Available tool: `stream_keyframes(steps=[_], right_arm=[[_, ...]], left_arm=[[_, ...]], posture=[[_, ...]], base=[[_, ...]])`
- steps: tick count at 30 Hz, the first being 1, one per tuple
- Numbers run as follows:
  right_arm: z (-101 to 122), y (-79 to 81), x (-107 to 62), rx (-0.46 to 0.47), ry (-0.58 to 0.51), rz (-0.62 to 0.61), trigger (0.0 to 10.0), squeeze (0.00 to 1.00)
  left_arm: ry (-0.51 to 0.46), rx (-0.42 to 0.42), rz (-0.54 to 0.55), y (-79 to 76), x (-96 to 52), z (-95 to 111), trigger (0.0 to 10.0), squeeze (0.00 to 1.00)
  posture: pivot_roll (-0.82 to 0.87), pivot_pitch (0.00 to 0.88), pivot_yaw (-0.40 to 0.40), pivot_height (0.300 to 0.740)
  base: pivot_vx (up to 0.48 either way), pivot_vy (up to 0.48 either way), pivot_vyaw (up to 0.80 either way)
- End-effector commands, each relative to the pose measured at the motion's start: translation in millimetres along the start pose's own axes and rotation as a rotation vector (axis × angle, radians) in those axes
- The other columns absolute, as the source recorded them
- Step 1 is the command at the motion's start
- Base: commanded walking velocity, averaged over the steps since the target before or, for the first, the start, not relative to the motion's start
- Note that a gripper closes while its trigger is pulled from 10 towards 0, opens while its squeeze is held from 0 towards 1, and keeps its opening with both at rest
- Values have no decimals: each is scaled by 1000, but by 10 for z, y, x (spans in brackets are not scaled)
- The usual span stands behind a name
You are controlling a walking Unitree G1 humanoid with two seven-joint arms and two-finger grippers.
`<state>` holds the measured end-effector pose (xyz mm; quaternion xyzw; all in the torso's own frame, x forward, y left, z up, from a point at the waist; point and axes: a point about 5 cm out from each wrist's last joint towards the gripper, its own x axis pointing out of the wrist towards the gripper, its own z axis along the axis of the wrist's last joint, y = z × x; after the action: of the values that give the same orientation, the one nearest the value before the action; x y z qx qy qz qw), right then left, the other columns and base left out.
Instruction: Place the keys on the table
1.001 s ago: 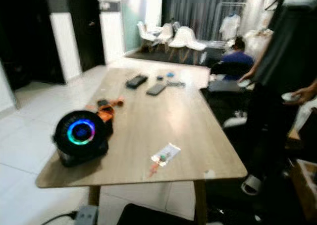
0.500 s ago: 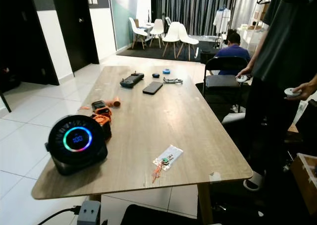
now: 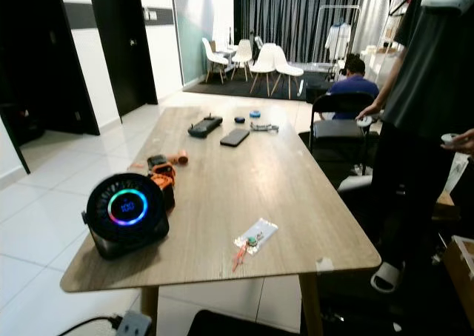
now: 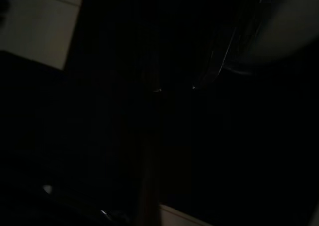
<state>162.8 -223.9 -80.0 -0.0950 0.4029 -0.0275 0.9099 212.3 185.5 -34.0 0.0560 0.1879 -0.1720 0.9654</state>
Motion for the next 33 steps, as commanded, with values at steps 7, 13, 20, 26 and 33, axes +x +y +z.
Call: stream_keyframes(steps=[7,13,20,26,33], right_arm=[[-85,-184,-60,32,-13,-53,10000,0],[-87,-270,-87,44,-44,-82,10000,0],[75,-450,-129,96,-201,-165,10000,0],[323,-636,-227,155,-422,-221,10000,0],[630,-699,-361,125,-631,-192,10000,0]], left_arm=[[-160,89,-128,19,-133,177,10000,0],[-219,118,-181,-3,-197,258,10000,0],[-178,136,-181,-37,-202,186,10000,0],[-300,90,-212,-41,-303,360,10000,0],[-439,109,-223,-6,-403,667,10000,0]], posture=[[3,37,-8,740],[3,39,-7,740],[-2,37,0,740],[-9,38,7,740],[-13,37,5,740]], base=[[0,0,0],[0,0,0],[0,0,0],[0,0,0],[0,0,0]])
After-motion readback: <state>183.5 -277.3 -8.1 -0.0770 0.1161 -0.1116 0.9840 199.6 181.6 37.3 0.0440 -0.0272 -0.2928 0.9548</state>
